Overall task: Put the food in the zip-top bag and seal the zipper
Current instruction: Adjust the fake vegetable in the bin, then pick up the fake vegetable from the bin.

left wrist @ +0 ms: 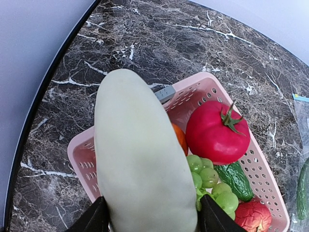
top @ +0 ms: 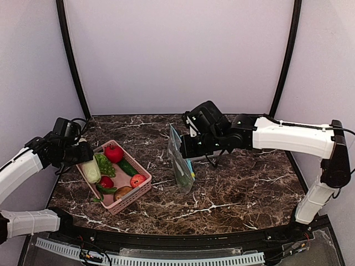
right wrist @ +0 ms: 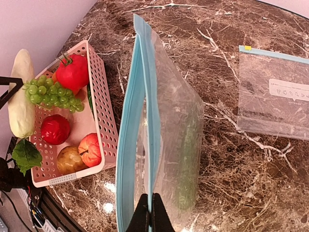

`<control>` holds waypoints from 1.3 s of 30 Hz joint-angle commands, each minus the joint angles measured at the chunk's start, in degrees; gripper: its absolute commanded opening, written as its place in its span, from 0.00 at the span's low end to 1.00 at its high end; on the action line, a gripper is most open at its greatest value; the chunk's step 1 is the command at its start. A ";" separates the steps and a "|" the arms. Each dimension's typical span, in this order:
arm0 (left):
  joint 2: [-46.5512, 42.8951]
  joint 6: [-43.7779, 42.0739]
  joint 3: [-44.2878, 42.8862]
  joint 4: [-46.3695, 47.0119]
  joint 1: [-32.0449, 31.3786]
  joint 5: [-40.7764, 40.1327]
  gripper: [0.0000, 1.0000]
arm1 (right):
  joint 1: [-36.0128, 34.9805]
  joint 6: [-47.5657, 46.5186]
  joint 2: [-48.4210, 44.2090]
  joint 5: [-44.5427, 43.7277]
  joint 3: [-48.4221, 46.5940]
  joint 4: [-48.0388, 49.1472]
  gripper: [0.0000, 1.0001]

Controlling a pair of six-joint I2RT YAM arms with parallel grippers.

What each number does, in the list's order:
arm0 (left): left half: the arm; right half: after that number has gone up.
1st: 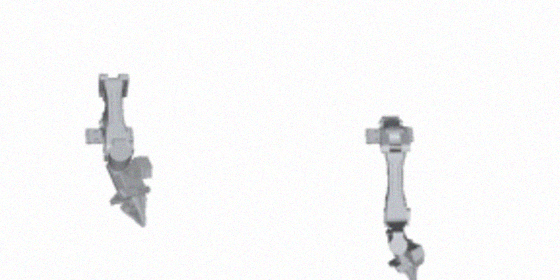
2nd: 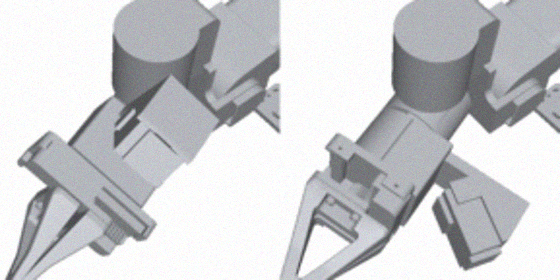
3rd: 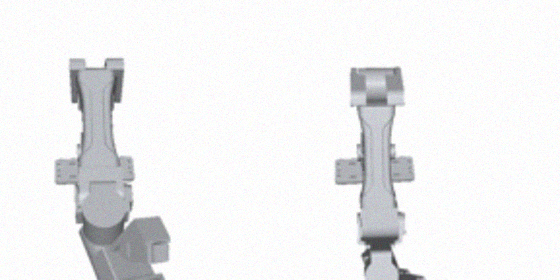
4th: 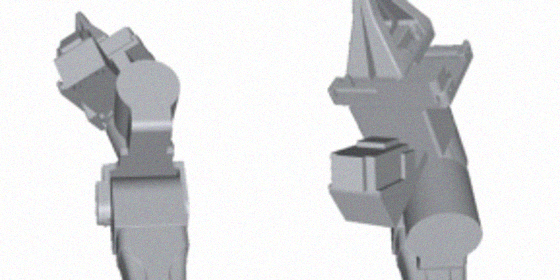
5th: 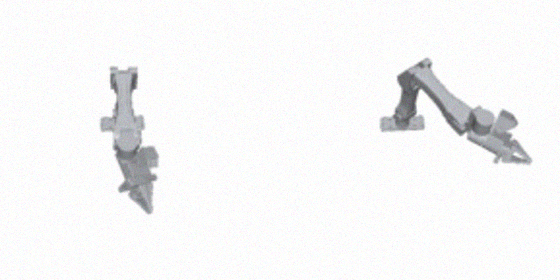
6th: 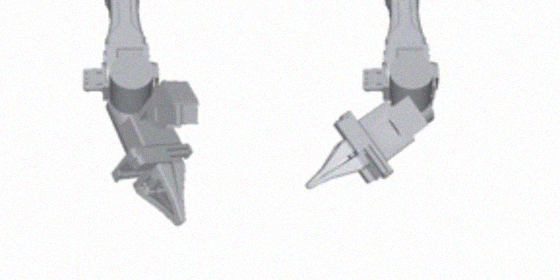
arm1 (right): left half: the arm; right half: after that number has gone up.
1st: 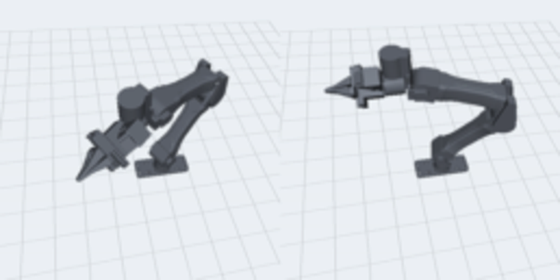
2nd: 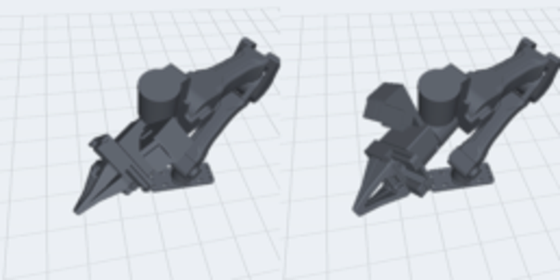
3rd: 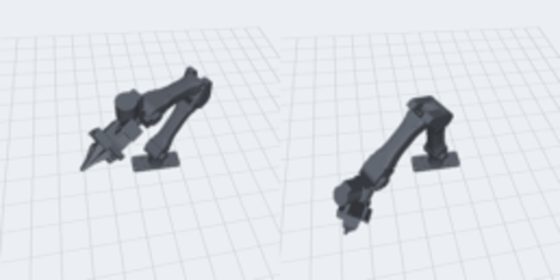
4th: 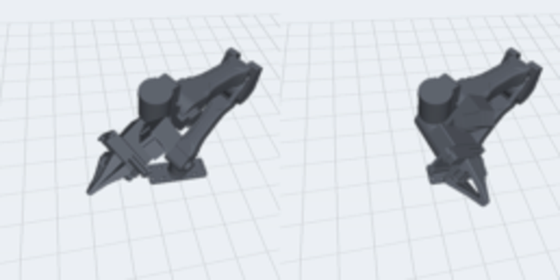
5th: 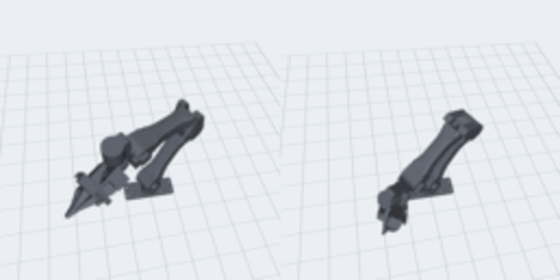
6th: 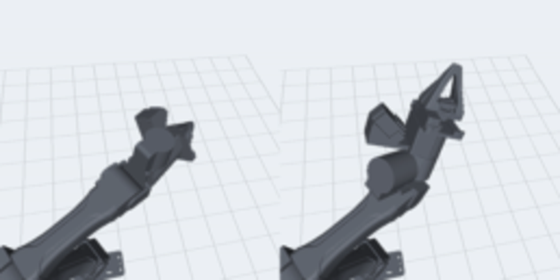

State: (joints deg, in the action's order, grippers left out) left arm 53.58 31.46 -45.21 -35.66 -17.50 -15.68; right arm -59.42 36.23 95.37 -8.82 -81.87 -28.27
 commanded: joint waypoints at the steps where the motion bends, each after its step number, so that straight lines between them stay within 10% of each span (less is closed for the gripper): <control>1: -0.53 -1.39 -2.65 -3.28 -0.08 2.34 0.57 | -0.57 -0.76 1.08 0.36 -1.63 1.14 0.00; 20: 4.08 -2.43 5.39 -3.13 -0.09 10.82 0.65 | -0.87 -0.99 3.15 2.23 -2.34 1.38 0.00; 39: 2.88 -0.27 5.78 -5.37 -0.08 8.01 0.98 | -0.94 -1.15 3.27 2.32 -2.42 1.44 0.00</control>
State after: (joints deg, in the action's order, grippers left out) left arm 58.00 30.44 -39.94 -38.15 -17.54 -5.89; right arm -59.99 35.62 97.84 -7.01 -82.87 -28.27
